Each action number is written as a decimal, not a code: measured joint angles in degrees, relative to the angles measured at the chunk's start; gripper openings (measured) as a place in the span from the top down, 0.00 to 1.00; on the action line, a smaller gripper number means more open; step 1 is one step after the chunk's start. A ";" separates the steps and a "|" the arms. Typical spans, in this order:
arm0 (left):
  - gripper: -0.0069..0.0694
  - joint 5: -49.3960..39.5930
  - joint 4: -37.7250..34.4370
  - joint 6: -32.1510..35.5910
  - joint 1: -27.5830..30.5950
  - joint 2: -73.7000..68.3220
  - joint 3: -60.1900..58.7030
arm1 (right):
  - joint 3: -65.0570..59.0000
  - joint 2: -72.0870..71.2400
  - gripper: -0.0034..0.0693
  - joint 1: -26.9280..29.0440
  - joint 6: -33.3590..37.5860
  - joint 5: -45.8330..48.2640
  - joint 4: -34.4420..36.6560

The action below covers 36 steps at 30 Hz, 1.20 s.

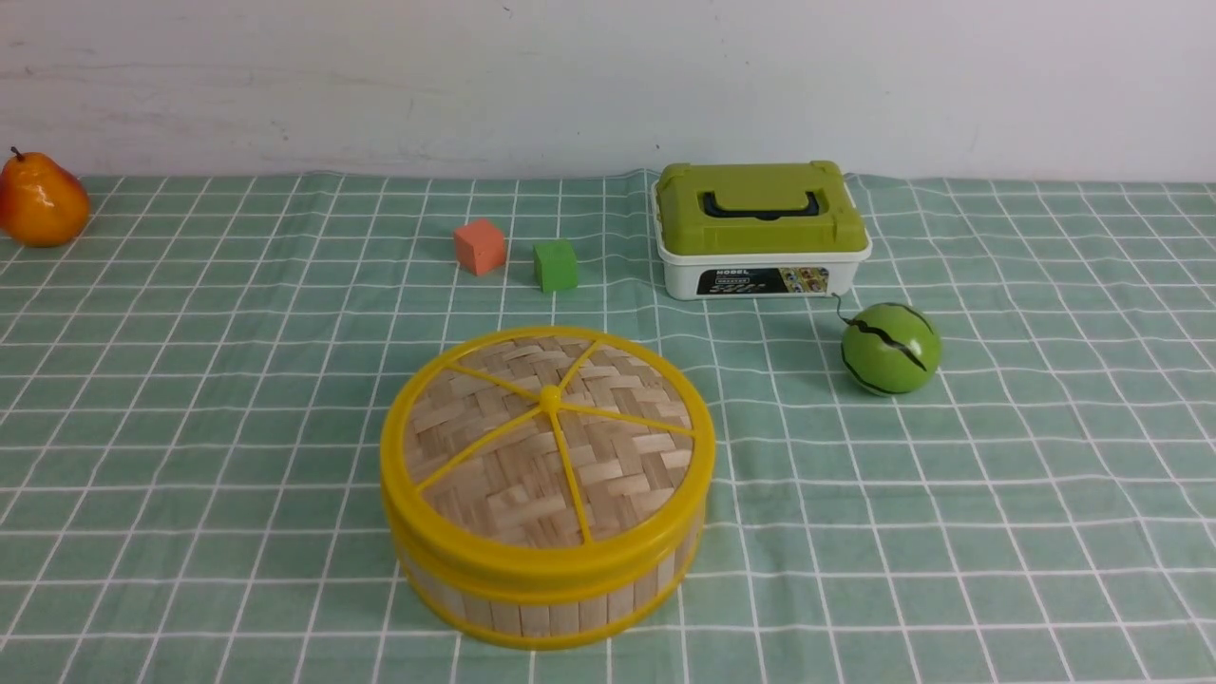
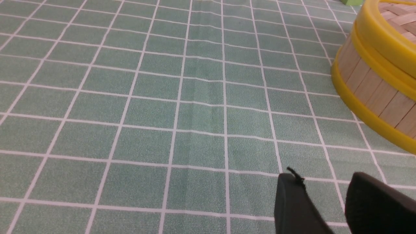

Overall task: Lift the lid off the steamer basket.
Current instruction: Use the right arm to lift the lid of the steamer

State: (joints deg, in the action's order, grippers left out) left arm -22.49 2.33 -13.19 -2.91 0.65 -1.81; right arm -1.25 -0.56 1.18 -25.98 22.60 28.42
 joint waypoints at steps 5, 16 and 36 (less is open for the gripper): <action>0.60 0.00 0.00 0.00 0.00 0.00 0.00 | -0.25 0.00 0.62 0.00 -4.78 -0.28 10.02; 0.60 0.00 0.00 0.00 0.00 0.00 0.00 | 4.09 0.13 0.66 0.00 11.88 0.04 7.90; 0.60 0.00 0.00 0.00 0.00 0.00 0.00 | 70.66 60.83 0.96 -15.67 48.18 46.07 -11.18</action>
State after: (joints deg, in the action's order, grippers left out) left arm -22.49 2.33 -13.19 -2.91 0.65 -1.81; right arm 69.41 60.27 -14.49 22.20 68.67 17.24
